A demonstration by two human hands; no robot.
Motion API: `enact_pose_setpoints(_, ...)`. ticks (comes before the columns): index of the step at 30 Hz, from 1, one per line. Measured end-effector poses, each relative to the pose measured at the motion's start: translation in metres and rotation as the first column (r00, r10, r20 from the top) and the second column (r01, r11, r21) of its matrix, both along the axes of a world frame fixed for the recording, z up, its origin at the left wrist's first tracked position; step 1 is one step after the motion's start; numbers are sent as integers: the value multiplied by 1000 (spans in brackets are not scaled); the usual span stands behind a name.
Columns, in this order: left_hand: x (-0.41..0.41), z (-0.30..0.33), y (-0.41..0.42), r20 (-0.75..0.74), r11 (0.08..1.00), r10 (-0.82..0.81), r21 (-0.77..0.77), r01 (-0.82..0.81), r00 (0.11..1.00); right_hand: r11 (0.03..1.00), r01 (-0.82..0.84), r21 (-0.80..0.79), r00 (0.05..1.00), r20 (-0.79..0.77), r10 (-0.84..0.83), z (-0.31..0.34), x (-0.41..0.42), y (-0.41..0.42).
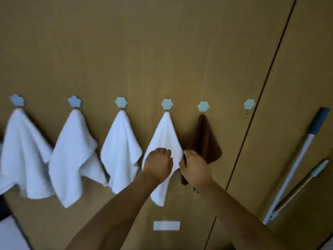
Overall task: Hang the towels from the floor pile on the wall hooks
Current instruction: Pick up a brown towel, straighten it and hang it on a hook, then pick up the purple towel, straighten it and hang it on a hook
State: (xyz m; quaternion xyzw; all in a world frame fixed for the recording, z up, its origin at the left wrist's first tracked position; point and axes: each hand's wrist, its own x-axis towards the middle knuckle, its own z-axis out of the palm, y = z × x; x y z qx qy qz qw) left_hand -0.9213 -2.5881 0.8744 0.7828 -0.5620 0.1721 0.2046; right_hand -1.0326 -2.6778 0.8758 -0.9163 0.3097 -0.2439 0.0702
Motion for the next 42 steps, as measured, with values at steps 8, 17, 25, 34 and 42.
enact_pose_setpoints(8,32,2,160,24,946,310,87,-311,950,965,-262,6,964,-41,262,4,64,143)
enact_pose_setpoints(17,128,16,412,10,796,603,62,-602,798,826,-563,-41,825,-89,558,22,195,376)
enact_pose_setpoints(25,187,25,698,40,482,869,161,-861,494,580,-815,-3,578,-79,812,29,293,660)
enact_pose_setpoints(34,203,13,931,11,149,988,199,-969,155,307,-950,60,297,-129,946,17,348,902)
enact_pose_setpoints(42,254,-13,1080,19,-2,1000,258,-966,3,133,-989,66,120,-174,978,-3,418,1061)
